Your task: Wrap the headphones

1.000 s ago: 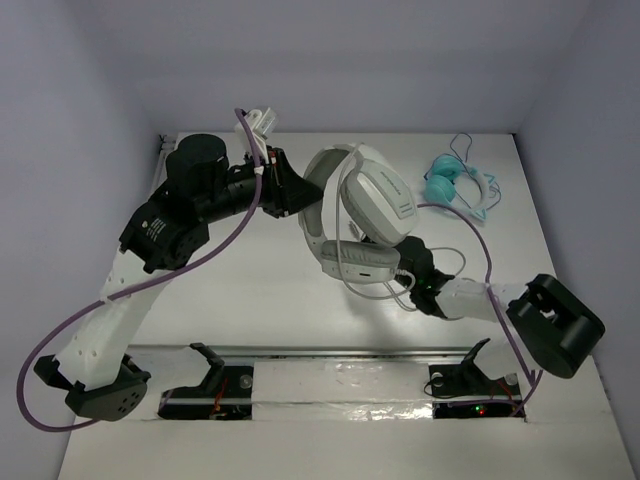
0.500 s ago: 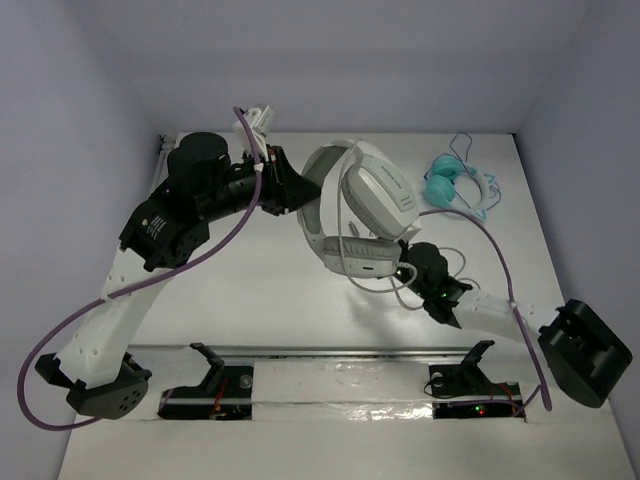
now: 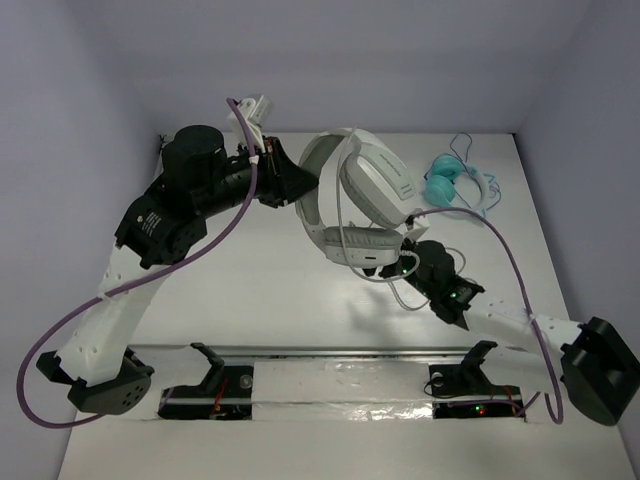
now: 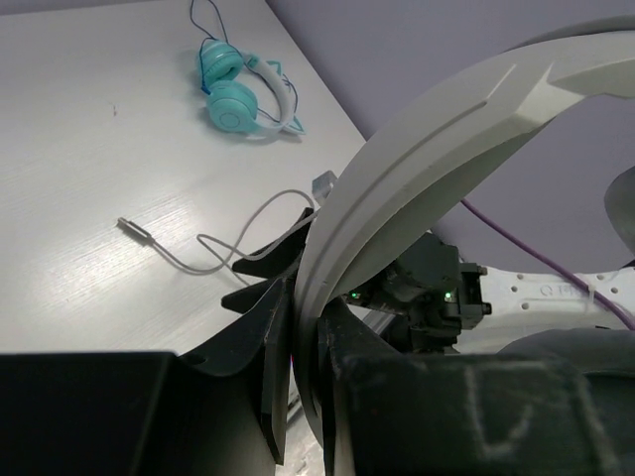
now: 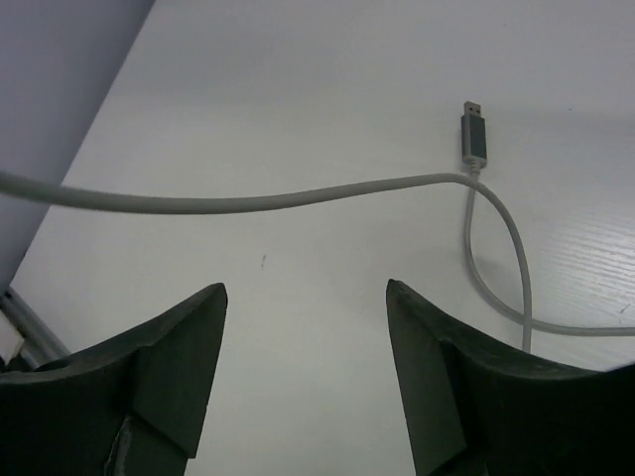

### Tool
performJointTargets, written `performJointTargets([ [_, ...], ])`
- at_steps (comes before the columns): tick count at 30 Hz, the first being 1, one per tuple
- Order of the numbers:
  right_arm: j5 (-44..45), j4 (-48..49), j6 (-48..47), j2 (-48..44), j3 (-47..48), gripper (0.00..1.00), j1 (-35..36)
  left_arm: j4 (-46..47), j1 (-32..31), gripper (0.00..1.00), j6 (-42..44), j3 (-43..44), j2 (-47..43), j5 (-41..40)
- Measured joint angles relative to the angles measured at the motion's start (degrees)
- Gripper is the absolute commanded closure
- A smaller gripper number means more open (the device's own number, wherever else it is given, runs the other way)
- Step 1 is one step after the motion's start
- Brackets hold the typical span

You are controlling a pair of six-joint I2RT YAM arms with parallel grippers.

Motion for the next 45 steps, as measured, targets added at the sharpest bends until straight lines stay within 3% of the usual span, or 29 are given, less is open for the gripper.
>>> performJointTargets([
  [6, 4.79, 0.28, -2.69, 9.27, 3.85, 0.31, -0.02, -0.81, 0.00, 1.00, -0.04, 1.18, 0.04, 0.00],
  [10, 7.61, 0.61, -3.39, 11.50, 4.66, 0.50, -0.02, -1.86, 0.00, 1.00, -0.04, 2.05, 0.04, -0.04],
  [11, 7.80, 0.52, -3.30, 11.34, 4.63, 0.62, -0.09, -2.21, 0.00, 1.00, -0.02, 2.34, 0.04, -0.13],
  [14, 7.43, 0.79, -2.60, 8.79, 3.72, 0.65, -0.22, -2.54, 0.00, 1.00, 0.00, 2.95, 0.04, -0.42],
  [16, 6.95, 0.81, -2.12, 6.08, 2.75, 0.57, -0.22, -2.54, 0.00, 1.00, -0.02, 3.19, 0.04, -0.48],
  [17, 6.82, 0.59, -1.84, 5.03, 2.47, 0.42, -0.22, -2.54, 0.00, 1.00, 0.00, 3.19, 0.04, -0.57],
  [18, 6.71, 0.42, -1.66, 4.20, 2.45, 0.35, -0.22, -2.54, 0.00, 1.00, -0.02, 3.19, 0.04, -0.63],
  [21, 6.75, 0.02, -2.16, 4.37, 2.99, 0.22, -0.22, -2.54, 0.00, 1.00, -0.02, 3.19, 0.04, -0.63],
  [29, 9.55, 0.17, -4.68, 11.39, 5.51, 0.22, -0.22, -2.99, 0.00, 1.00, -0.02, 3.19, 0.00, -0.72],
  [38, 13.14, 1.99, -5.49, 12.24, 5.57, 0.25, -0.22, -4.22, 0.00, 1.00, -0.02, 3.21, -0.74, -0.61],
  [45, 13.51, 8.87, -7.78, 16.72, 5.53, 0.26, -0.22, -4.70, 0.00, 1.00, -0.55, 4.00, -1.29, 1.16],
])
